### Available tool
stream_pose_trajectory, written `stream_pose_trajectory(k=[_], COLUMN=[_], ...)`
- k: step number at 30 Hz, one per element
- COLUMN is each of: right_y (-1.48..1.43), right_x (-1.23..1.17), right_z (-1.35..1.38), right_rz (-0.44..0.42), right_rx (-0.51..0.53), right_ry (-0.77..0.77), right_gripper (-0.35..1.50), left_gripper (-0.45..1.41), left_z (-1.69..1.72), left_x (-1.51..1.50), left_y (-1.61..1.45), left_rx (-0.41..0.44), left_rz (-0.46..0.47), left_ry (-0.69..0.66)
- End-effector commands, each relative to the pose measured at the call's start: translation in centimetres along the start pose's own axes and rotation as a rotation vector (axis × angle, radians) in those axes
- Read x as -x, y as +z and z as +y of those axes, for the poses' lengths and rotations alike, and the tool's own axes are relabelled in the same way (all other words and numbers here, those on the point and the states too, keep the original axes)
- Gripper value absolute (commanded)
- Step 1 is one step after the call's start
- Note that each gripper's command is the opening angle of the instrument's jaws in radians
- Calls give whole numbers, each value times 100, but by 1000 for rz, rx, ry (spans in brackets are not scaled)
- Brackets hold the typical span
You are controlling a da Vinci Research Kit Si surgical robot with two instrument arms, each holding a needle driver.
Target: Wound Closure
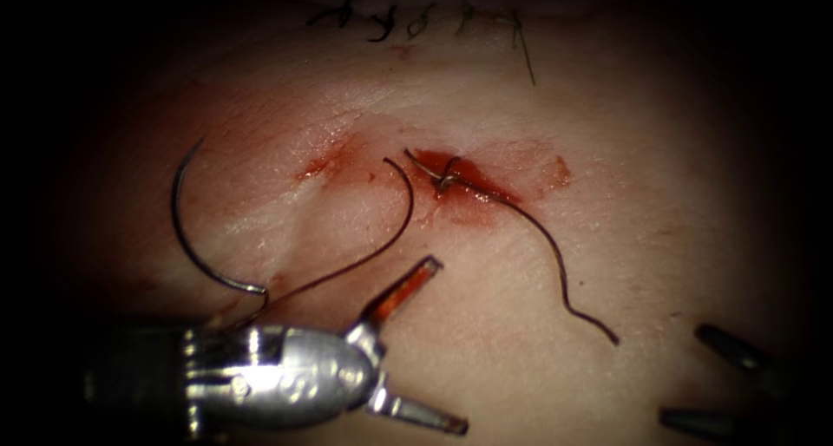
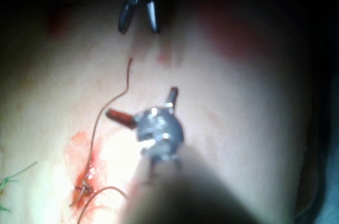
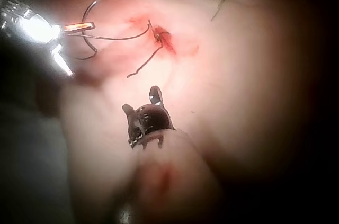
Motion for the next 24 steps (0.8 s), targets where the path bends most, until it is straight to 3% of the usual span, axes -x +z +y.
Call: stream_pose_trajectory(k=[1, 7, 14, 24], right_y=[2, -15, -23, -22], right_x=[6, 19, 25, 22], right_z=[-1, 8, 13, 5], right_rz=[-1, -15, -30, -26], right_rx=[-6, 11, 34, 36], right_ry=[2, -2, 2, 3], right_gripper=[146, 146, 146, 146], left_gripper=[111, 103, 89, 88], left_z=[7, 13, 12, 5], left_x=[4, -8, -16, 16], left_y=[17, 61, 89, 109], left_rx=[5, 3, -5, 12], left_rz=[11, 47, 56, -40], left_ry=[2, 15, 25, 56])
